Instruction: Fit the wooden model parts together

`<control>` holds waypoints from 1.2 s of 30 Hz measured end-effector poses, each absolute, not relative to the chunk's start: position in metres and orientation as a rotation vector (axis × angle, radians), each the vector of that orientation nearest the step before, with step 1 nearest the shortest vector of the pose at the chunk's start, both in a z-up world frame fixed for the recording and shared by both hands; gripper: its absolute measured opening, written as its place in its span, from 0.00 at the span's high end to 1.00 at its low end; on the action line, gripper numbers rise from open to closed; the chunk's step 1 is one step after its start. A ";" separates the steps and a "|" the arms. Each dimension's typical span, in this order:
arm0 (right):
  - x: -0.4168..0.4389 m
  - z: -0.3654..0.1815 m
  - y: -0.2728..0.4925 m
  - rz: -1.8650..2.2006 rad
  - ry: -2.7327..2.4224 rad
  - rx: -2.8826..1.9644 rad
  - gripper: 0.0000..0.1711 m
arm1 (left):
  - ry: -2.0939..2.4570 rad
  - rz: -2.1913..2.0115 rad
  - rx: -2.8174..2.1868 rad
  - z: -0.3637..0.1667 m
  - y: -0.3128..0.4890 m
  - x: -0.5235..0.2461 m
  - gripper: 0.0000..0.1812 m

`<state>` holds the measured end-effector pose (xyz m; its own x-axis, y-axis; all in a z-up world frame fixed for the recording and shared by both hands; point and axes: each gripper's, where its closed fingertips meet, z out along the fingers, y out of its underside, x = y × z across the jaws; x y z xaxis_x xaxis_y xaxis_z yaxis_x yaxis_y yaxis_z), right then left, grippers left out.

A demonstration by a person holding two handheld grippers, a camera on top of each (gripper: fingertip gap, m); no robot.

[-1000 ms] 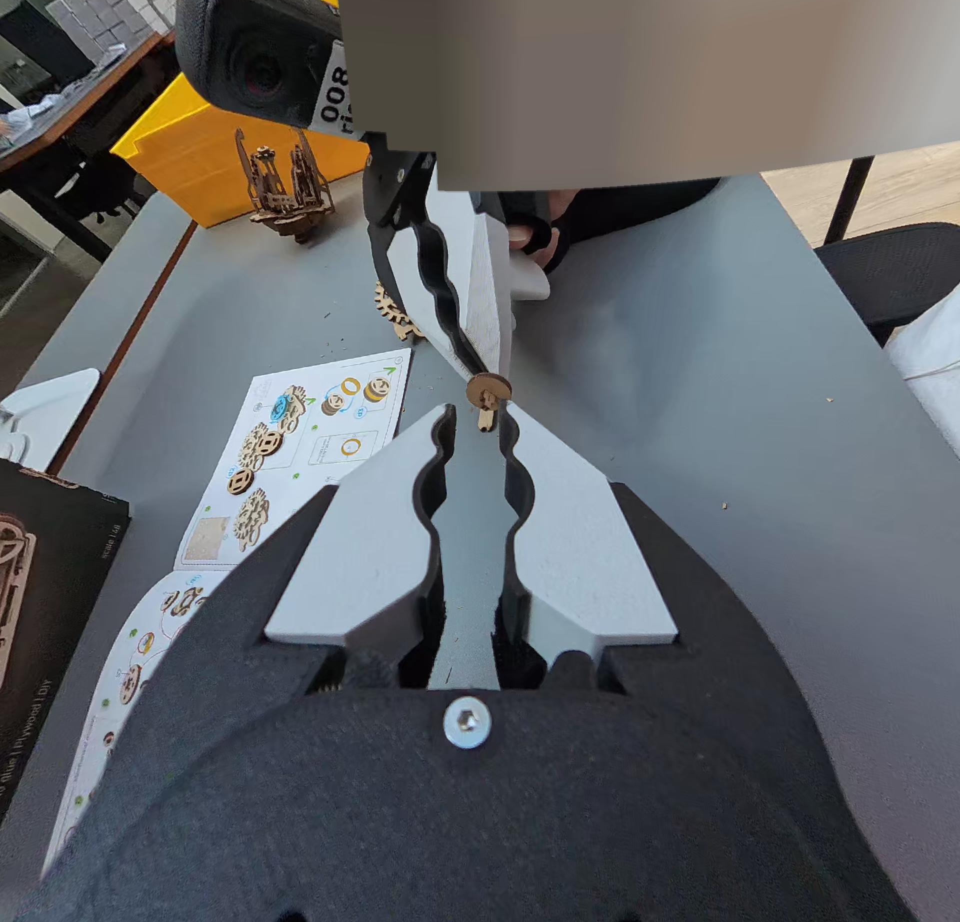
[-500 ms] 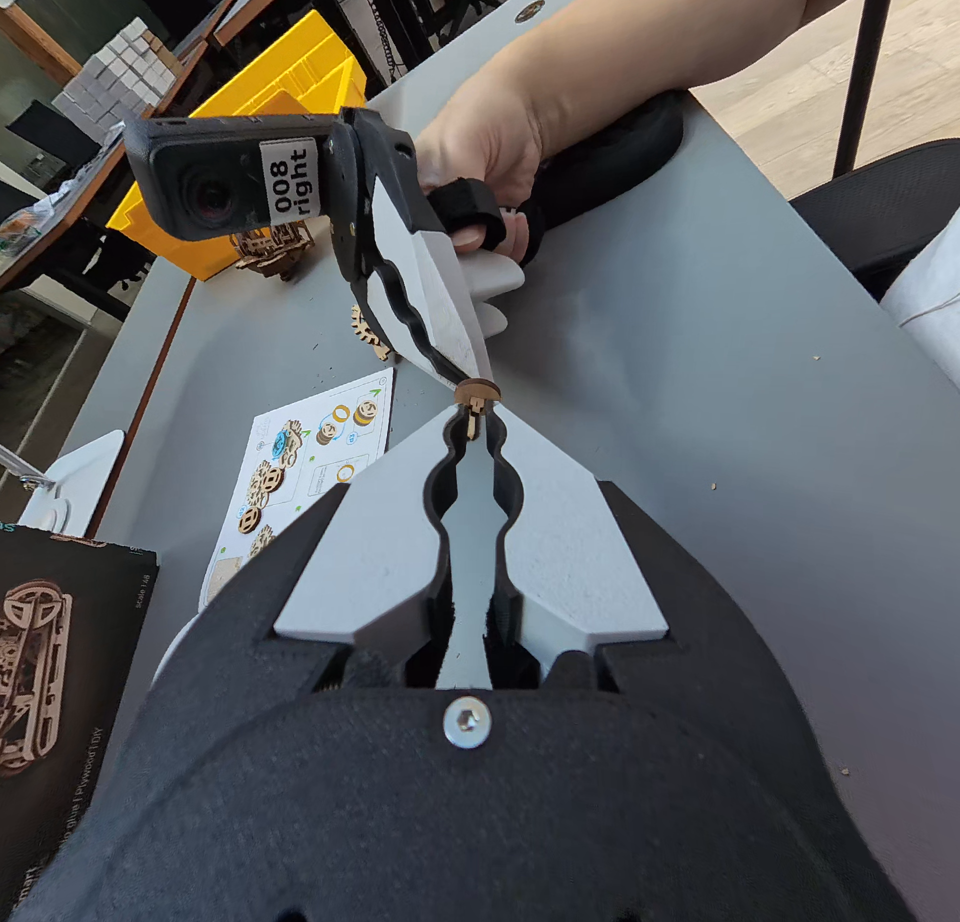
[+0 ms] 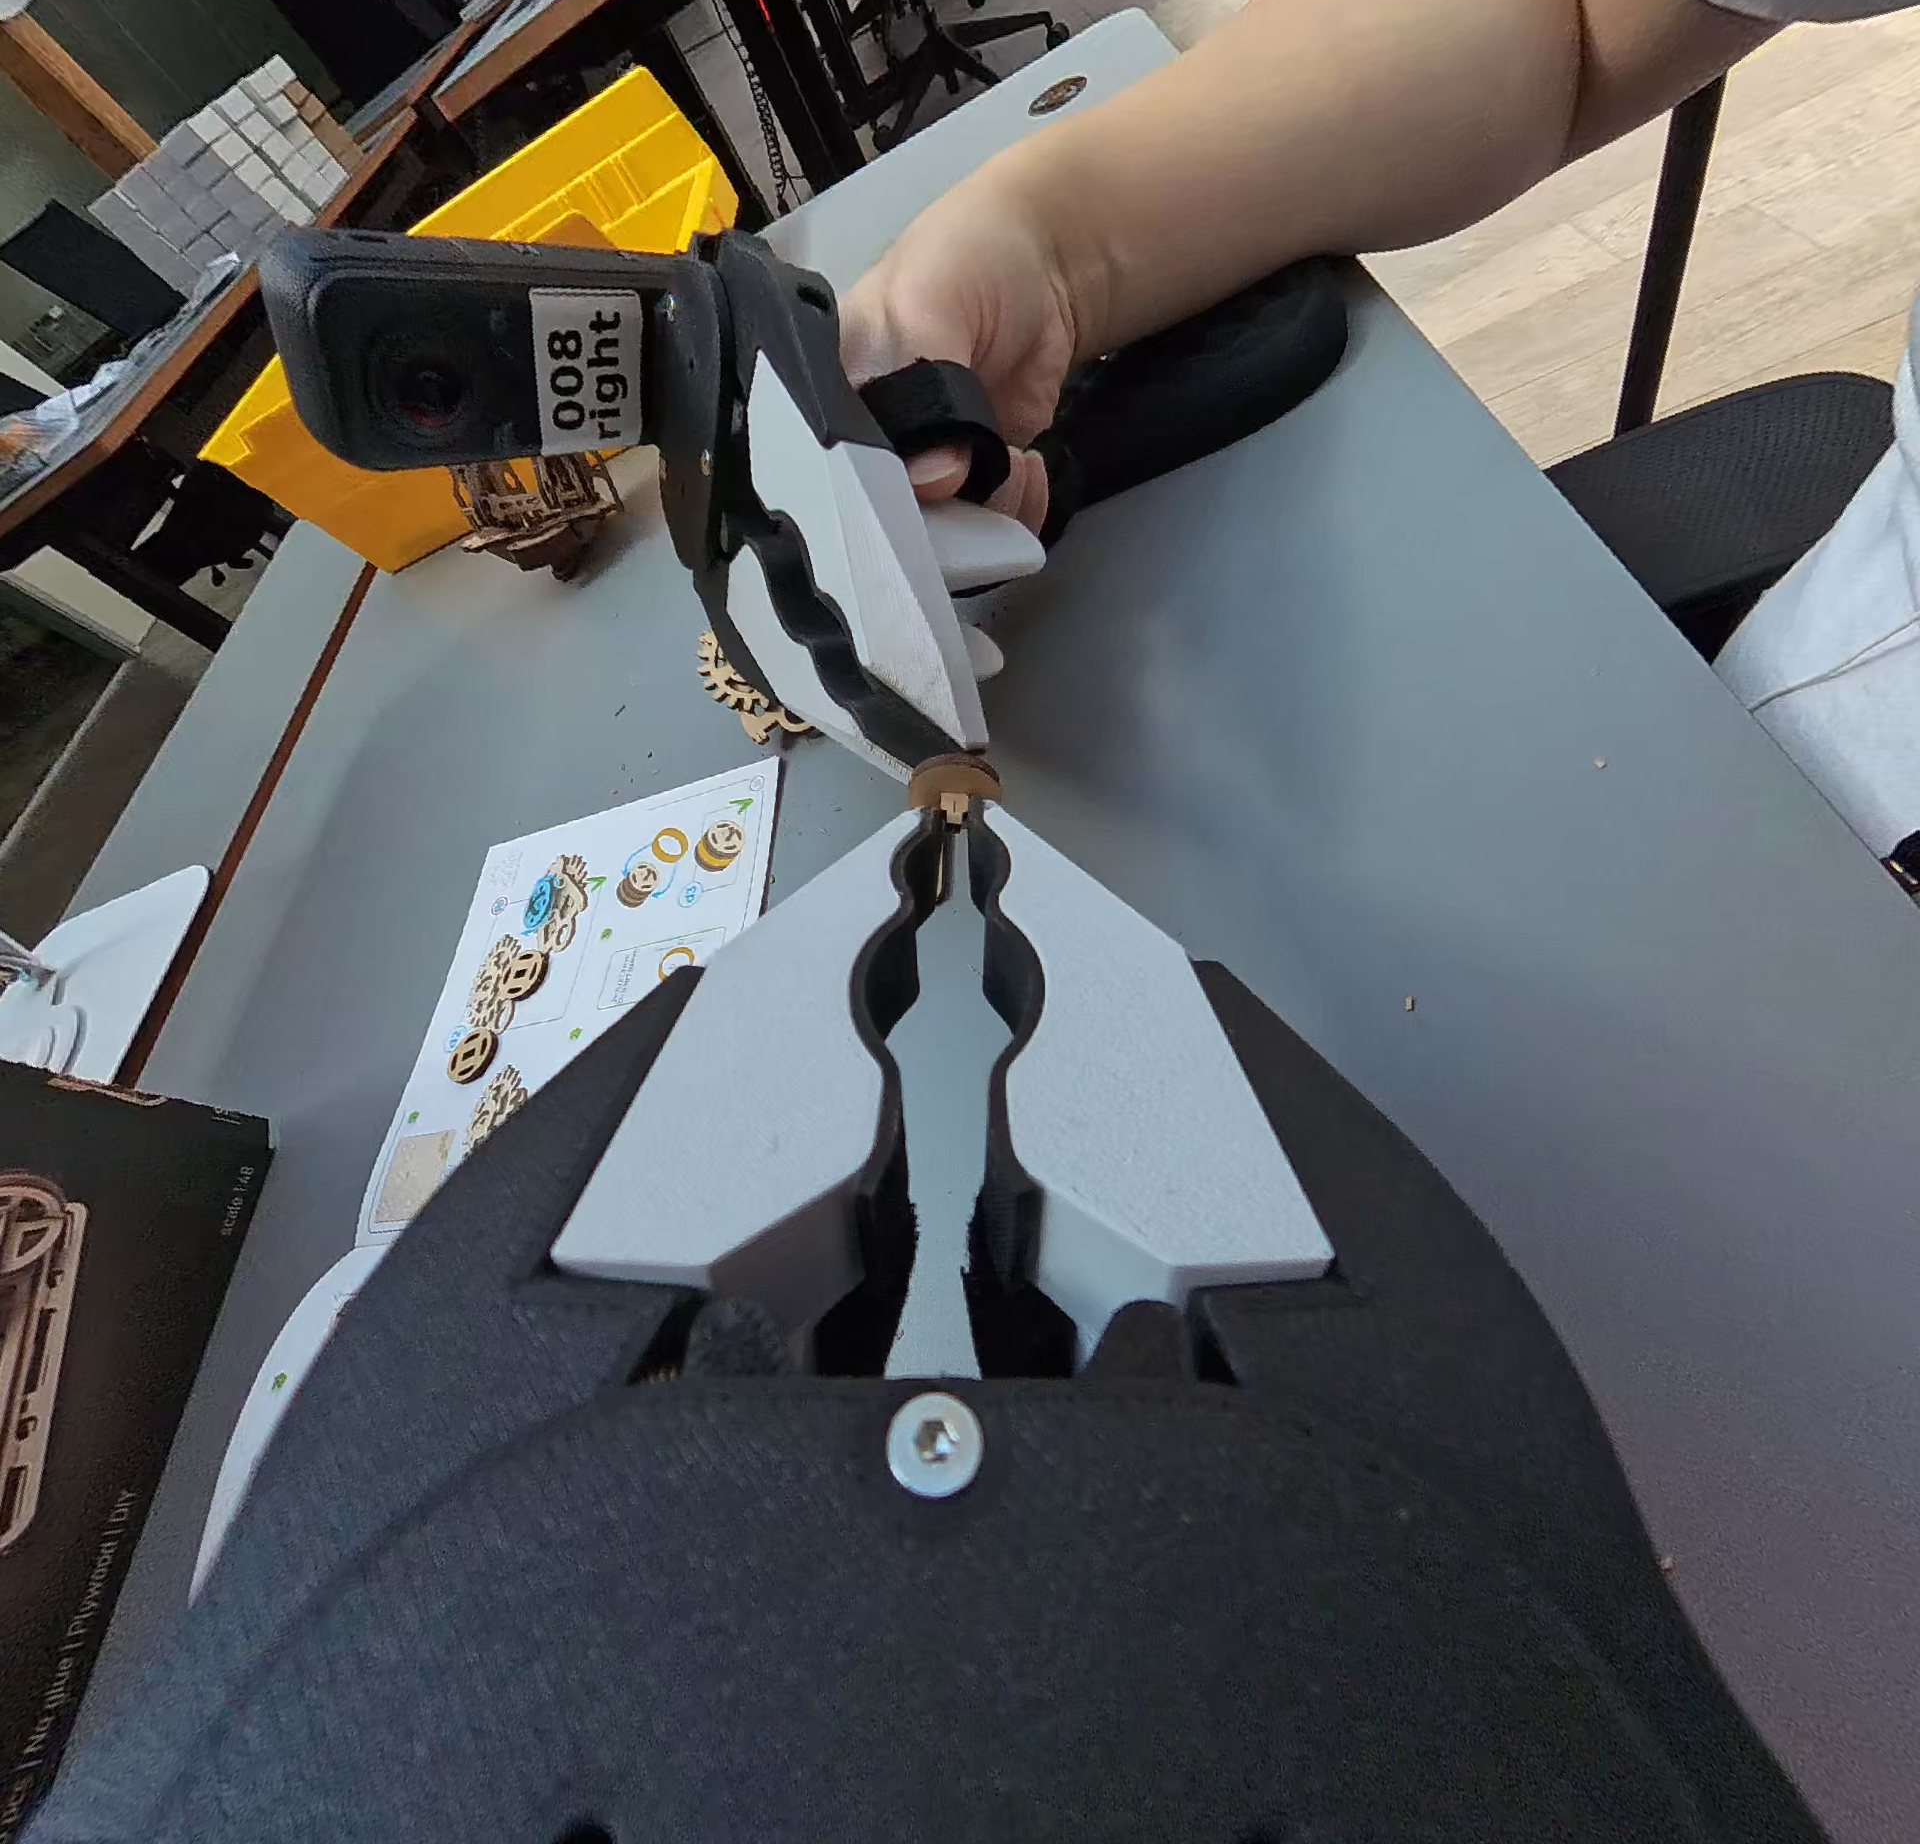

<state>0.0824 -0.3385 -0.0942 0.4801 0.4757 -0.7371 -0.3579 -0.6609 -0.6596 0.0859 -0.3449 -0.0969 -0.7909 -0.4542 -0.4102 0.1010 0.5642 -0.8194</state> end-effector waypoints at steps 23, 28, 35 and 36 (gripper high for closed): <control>0.229 -0.120 -0.383 -0.122 -0.284 -2.270 0.81 | 2.077 -1.485 -0.578 -0.065 -0.315 0.099 0.98; 0.231 -0.121 -0.386 -0.210 -0.360 -2.275 0.81 | 2.078 -1.464 -0.575 -0.065 -0.313 0.099 0.98; 0.235 -0.120 -0.392 -0.207 -0.377 -2.266 0.77 | 2.004 -1.466 -0.594 -0.048 -0.296 0.100 0.98; 0.235 -0.122 -0.395 -0.207 -0.401 -2.266 0.76 | 1.992 -1.474 -0.599 -0.045 -0.293 0.100 0.98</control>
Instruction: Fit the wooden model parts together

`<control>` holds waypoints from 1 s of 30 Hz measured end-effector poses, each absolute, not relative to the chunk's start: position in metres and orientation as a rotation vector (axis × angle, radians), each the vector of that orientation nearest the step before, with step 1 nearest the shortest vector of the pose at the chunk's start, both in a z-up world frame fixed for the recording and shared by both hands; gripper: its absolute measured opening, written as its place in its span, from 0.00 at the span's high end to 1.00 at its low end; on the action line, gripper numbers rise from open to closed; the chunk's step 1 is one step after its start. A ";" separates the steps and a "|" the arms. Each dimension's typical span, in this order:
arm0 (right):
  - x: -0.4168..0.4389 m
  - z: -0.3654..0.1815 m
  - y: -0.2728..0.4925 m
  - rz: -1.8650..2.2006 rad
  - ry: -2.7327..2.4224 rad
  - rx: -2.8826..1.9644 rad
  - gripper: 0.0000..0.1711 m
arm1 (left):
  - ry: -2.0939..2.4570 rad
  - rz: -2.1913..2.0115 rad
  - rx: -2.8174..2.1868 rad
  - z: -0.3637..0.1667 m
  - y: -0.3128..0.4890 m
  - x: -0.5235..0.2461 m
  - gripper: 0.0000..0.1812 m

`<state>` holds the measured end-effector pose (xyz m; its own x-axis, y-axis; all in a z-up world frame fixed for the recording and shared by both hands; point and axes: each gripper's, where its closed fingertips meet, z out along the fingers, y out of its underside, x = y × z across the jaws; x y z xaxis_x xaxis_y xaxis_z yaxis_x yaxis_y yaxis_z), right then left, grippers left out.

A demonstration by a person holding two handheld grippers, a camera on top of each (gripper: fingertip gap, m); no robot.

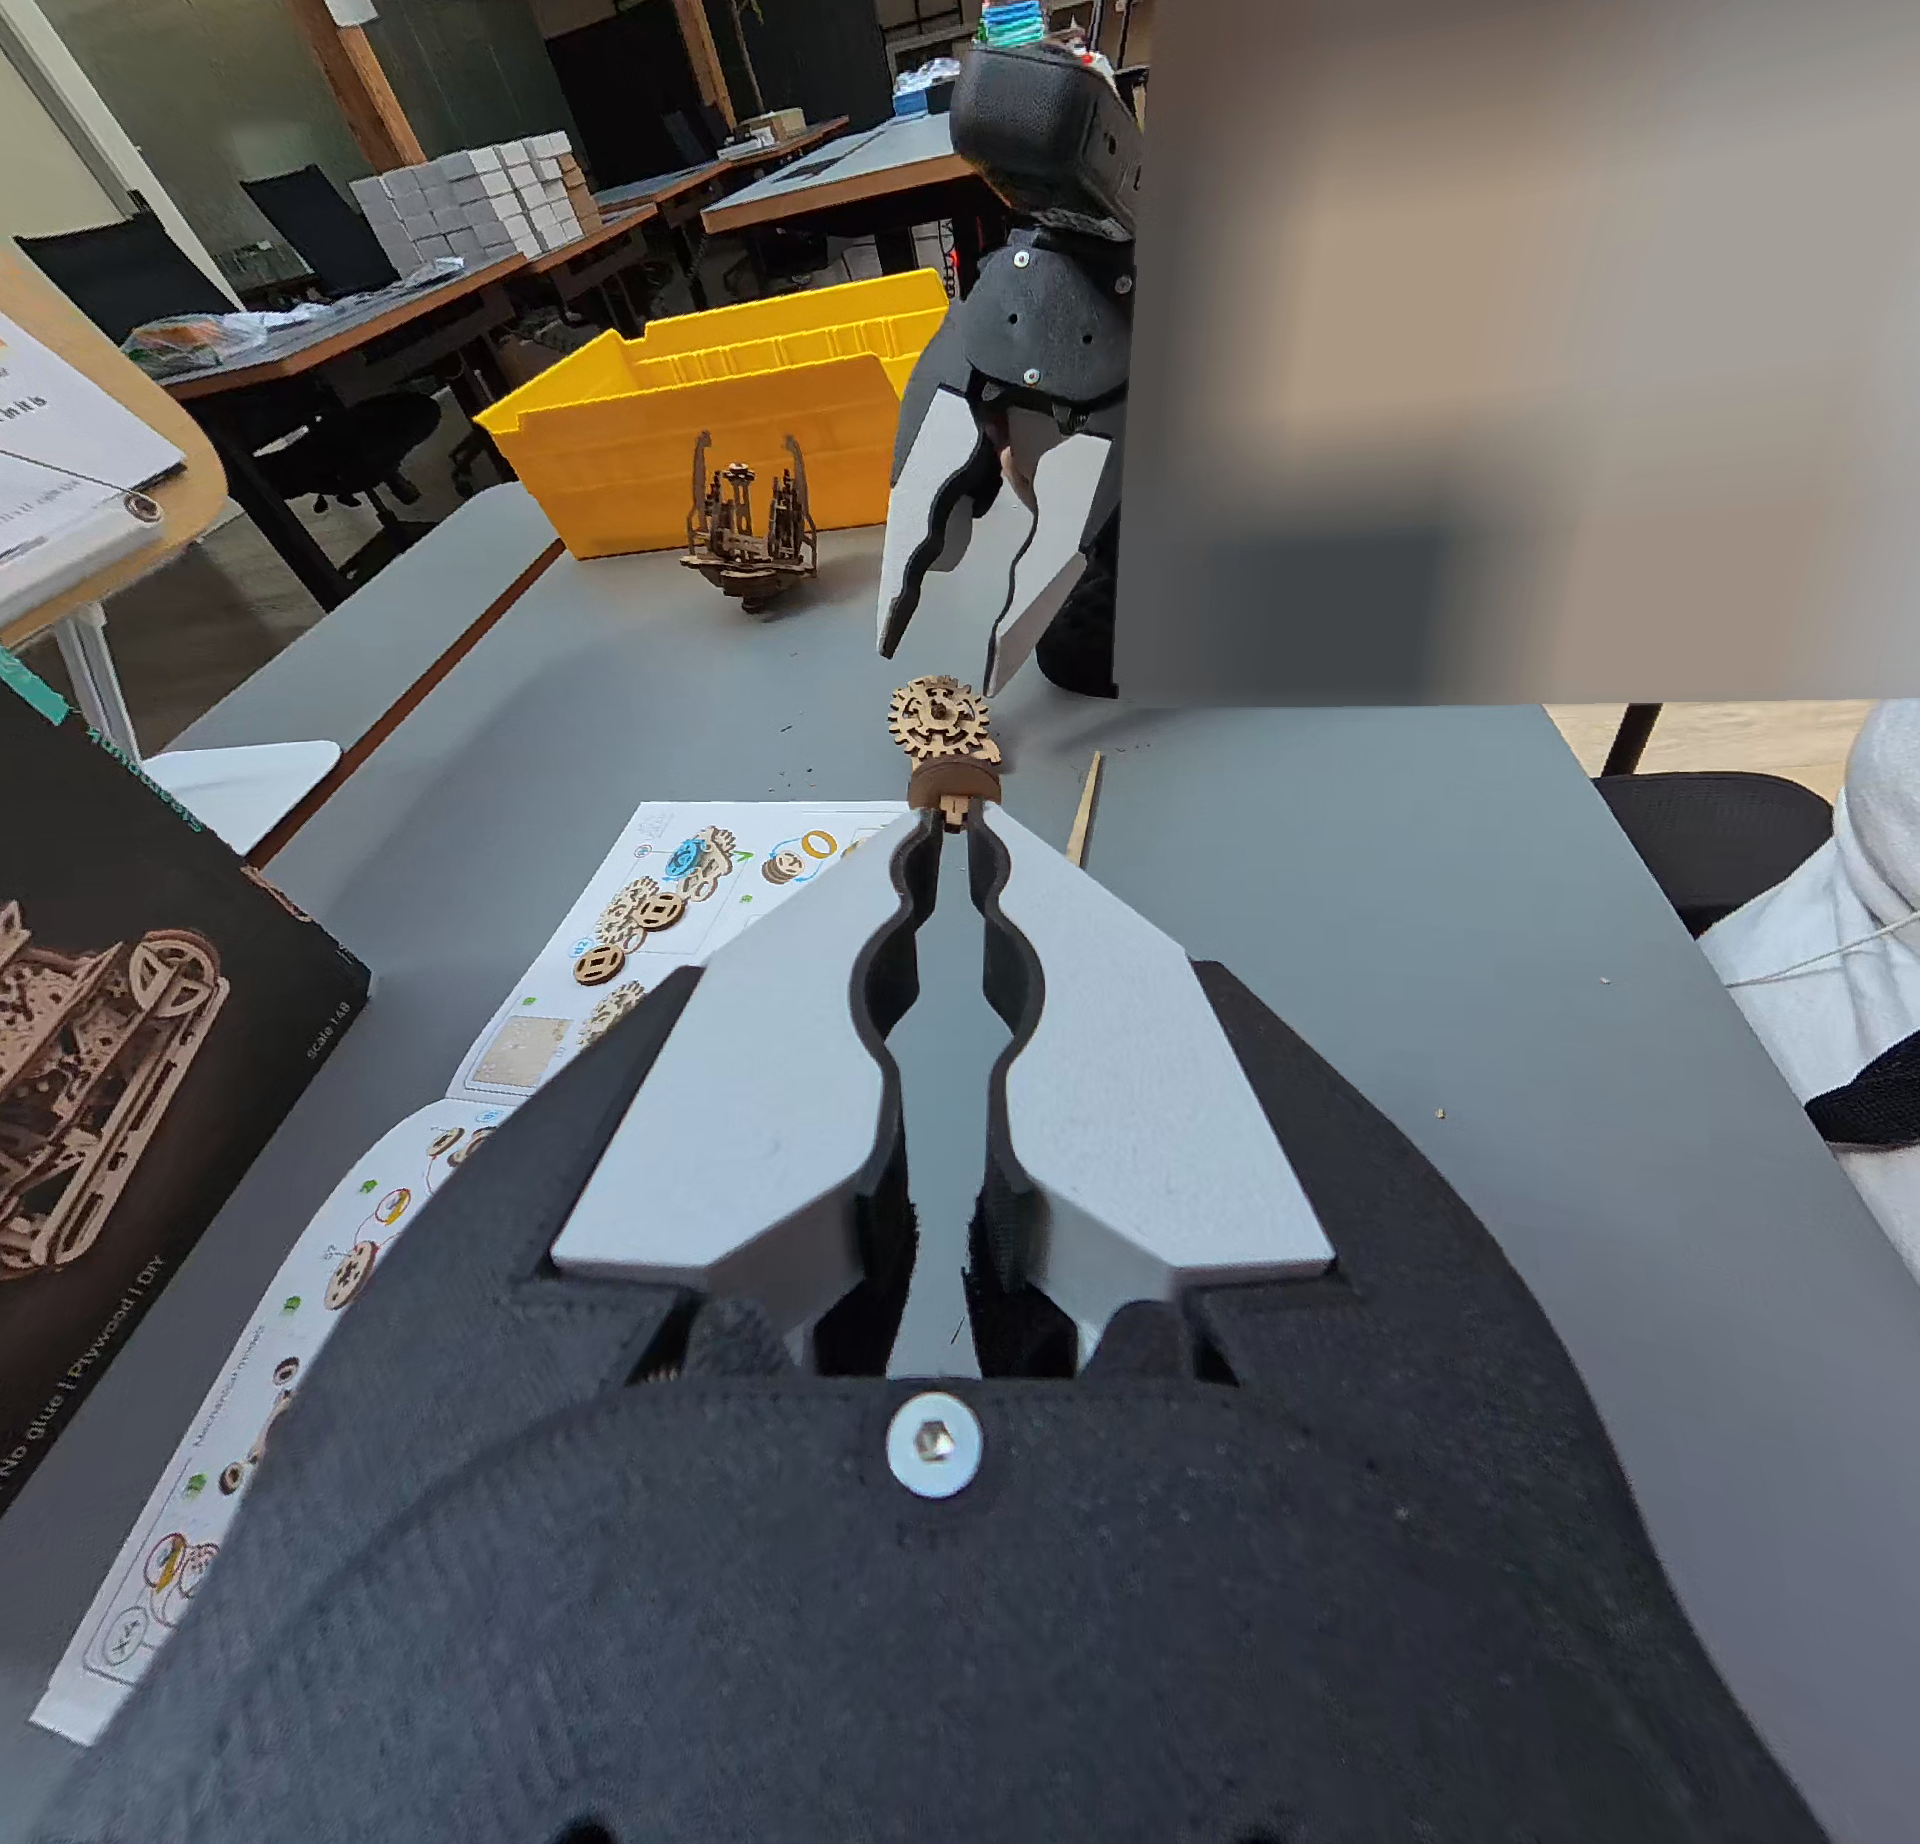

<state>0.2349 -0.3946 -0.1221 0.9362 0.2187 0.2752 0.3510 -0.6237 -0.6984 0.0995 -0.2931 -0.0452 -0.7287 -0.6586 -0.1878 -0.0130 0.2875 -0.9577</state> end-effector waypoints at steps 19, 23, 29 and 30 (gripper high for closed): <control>0.304 -0.134 -0.406 -0.383 -0.127 -2.278 0.73 | 1.942 -1.406 -0.652 -0.036 -0.266 0.102 0.98; 0.306 -0.142 -0.405 -0.336 -0.081 -2.302 0.73 | 1.909 -1.380 -0.708 -0.031 -0.246 0.103 0.98; 0.301 -0.127 -0.405 -0.350 -0.092 -2.257 0.71 | 1.833 -1.370 -0.779 -0.013 -0.215 0.096 0.98; 0.300 -0.121 -0.404 -0.353 -0.087 -2.232 0.71 | 1.822 -1.365 -0.787 -0.011 -0.211 0.095 0.98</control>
